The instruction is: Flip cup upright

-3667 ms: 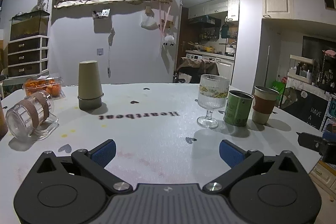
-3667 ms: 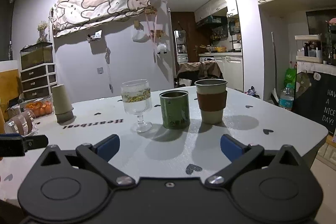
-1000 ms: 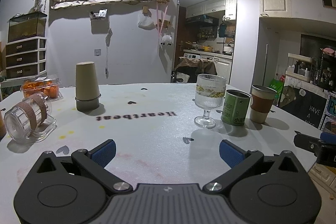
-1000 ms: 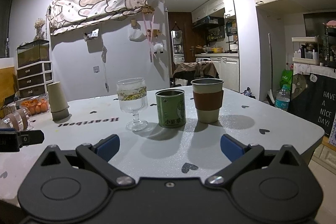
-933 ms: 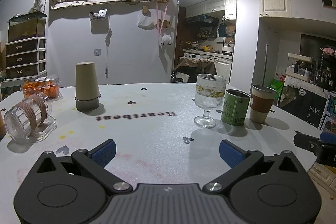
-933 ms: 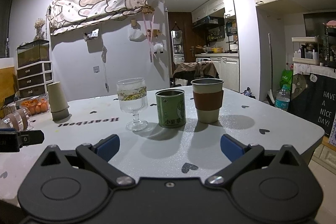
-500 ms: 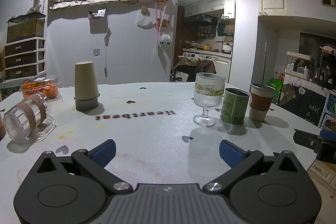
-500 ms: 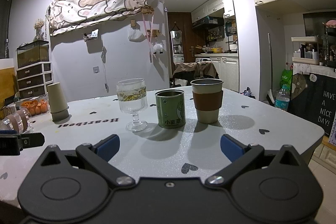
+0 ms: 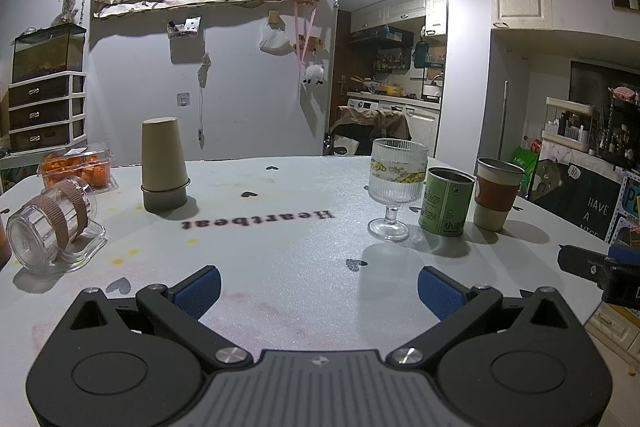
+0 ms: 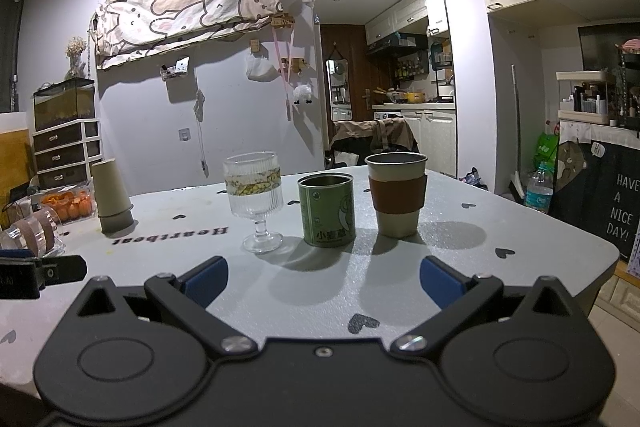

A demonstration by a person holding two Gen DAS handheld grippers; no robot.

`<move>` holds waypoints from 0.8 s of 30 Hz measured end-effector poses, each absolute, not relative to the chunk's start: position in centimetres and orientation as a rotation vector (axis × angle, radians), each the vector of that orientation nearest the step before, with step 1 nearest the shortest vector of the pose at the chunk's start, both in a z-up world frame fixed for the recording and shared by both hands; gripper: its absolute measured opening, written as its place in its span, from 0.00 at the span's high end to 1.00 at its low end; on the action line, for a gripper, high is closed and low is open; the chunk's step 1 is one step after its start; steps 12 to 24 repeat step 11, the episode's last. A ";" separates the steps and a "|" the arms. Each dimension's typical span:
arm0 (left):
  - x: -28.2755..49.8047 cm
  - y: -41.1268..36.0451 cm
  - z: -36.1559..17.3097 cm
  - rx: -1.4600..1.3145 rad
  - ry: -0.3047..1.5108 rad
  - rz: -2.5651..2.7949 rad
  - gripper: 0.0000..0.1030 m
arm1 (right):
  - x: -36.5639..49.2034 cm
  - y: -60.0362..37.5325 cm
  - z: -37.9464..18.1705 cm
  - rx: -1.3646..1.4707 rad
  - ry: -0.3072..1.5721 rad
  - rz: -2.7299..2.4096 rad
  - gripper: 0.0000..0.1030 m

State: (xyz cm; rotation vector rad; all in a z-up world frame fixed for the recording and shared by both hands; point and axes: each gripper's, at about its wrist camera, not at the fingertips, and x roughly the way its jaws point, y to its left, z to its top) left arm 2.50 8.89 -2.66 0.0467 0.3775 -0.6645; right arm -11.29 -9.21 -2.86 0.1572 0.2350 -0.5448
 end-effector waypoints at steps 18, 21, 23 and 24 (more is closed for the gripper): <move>2.4 8.9 -2.7 0.052 0.376 -0.665 0.00 | -11.3 -9.2 -2.9 0.157 0.236 -0.544 0.00; 2.4 8.9 -2.7 0.052 0.376 -0.665 0.00 | -11.3 -9.2 -2.9 0.157 0.236 -0.544 0.00; 2.4 8.9 -2.7 0.052 0.376 -0.665 0.00 | -11.3 -9.2 -2.9 0.157 0.236 -0.544 0.00; 2.4 8.9 -2.7 0.052 0.376 -0.665 0.00 | -11.3 -9.2 -2.9 0.157 0.236 -0.544 0.00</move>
